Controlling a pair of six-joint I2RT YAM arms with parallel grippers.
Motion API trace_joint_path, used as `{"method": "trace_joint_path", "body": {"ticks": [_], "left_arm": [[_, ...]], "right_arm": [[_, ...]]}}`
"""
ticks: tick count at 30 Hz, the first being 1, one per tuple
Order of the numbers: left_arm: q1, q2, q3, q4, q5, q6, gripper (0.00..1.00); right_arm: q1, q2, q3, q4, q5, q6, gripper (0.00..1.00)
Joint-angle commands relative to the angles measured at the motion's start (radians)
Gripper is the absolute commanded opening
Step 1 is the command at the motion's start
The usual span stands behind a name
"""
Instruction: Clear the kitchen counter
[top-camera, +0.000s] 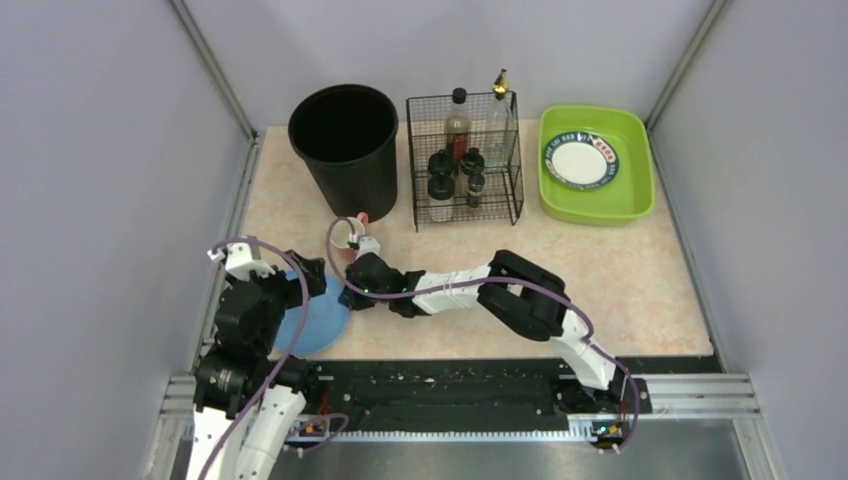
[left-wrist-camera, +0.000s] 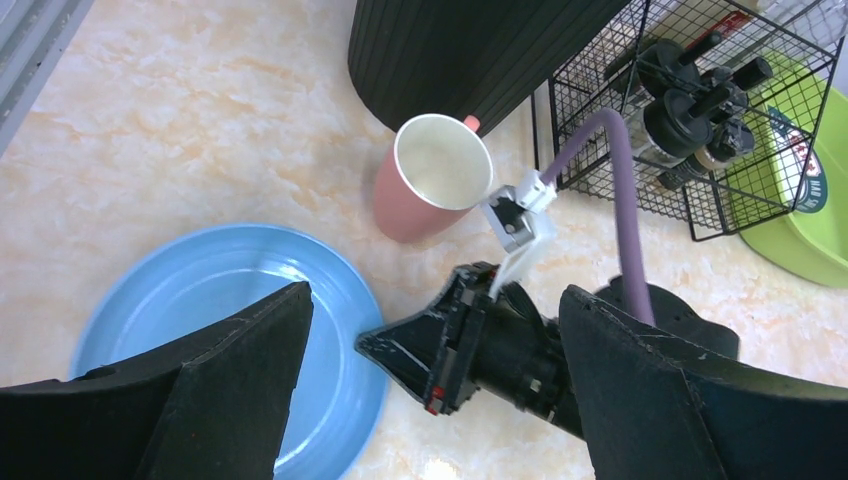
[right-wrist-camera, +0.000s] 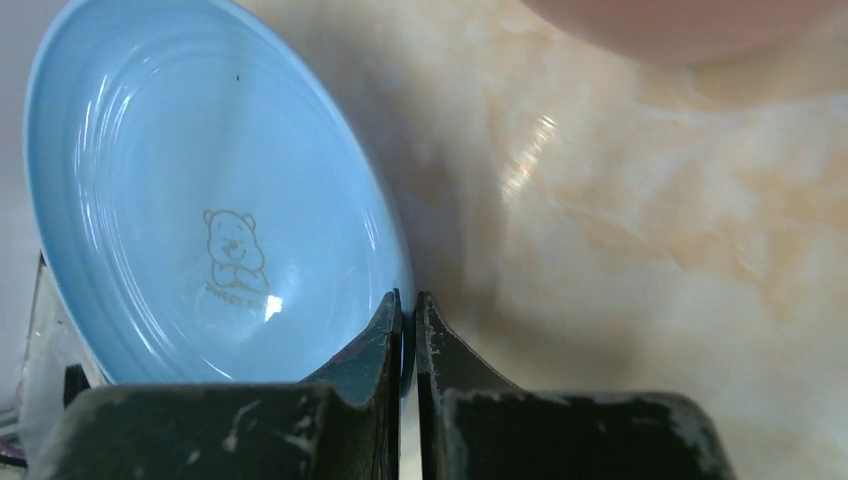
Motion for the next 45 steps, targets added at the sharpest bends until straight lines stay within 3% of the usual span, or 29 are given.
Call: {"method": "trace_joint_path", "body": {"ticks": [1, 17, 22, 26, 33, 39, 45], "left_arm": [[-0.003, -0.013, 0.01, 0.026, -0.01, -0.003, 0.97], [-0.003, -0.013, 0.01, 0.029, -0.003, -0.001, 0.97], [-0.003, -0.011, 0.01, 0.031, 0.0, -0.001, 0.97], [-0.003, -0.01, 0.008, 0.033, 0.006, 0.001, 0.97], [-0.002, -0.003, 0.009, 0.034, 0.015, 0.004, 0.97], [-0.001, -0.012, 0.009, 0.034, 0.016, 0.003, 0.97], [-0.002, -0.018, 0.007, 0.039, 0.029, 0.006, 0.97]], "right_arm": [[0.012, -0.123, -0.136, -0.018, 0.098, -0.065, 0.0], [-0.024, -0.701, -0.678, -0.044, 0.32, -0.162, 0.0], [-0.101, -0.992, -0.828, -0.162, 0.396, -0.181, 0.0], [-0.186, -1.243, -0.854, -0.324, 0.481, -0.22, 0.0], [-0.464, -1.457, -0.767, -0.488, 0.498, -0.347, 0.0], [-0.756, -1.371, -0.66, -0.456, 0.405, -0.401, 0.0], [-1.058, -1.278, -0.592, -0.362, 0.298, -0.301, 0.0]]}}
